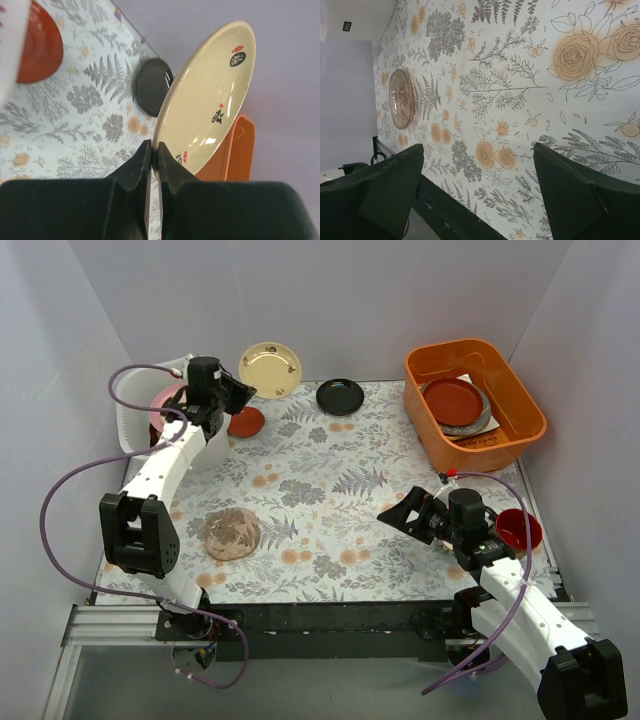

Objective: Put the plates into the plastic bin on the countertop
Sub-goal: Place the plate in the plastic bin.

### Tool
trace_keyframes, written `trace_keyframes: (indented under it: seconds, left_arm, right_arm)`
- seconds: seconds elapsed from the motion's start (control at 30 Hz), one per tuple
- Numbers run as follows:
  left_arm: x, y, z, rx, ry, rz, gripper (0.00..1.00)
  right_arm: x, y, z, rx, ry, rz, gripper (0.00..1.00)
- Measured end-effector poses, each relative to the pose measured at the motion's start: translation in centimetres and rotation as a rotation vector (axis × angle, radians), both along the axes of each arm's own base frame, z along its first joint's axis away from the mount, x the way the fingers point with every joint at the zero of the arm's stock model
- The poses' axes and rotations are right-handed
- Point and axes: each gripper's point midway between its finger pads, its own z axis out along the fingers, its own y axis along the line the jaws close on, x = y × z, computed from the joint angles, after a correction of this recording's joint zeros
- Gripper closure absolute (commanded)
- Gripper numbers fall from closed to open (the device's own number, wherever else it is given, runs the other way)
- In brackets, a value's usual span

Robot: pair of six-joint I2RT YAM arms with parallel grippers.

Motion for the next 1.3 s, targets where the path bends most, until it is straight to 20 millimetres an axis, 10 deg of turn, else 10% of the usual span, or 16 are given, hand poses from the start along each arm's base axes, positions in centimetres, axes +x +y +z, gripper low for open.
trace_keyframes:
  seconds: [0.23, 0.57, 1.3]
  left_arm:
    - [0.1, 7.1, 2.3, -0.008, -0.02, 0.123, 1.0]
    - [-2.0, 19.4, 0.3, -0.084, 0.033, 0.382, 1.0]
    - [-2.4, 23.9, -9.9, -0.145, 0.24, 0.464, 1.0]
  right_arm:
    - [-0.1, 0.1, -0.4, 0.002, 0.005, 0.007, 0.02]
    - [-0.6, -0.1, -1.5, -0.005, 0.035, 0.008, 0.02]
    - [-0.5, 0.0, -2.1, -0.011, 0.043, 0.01, 0.02]
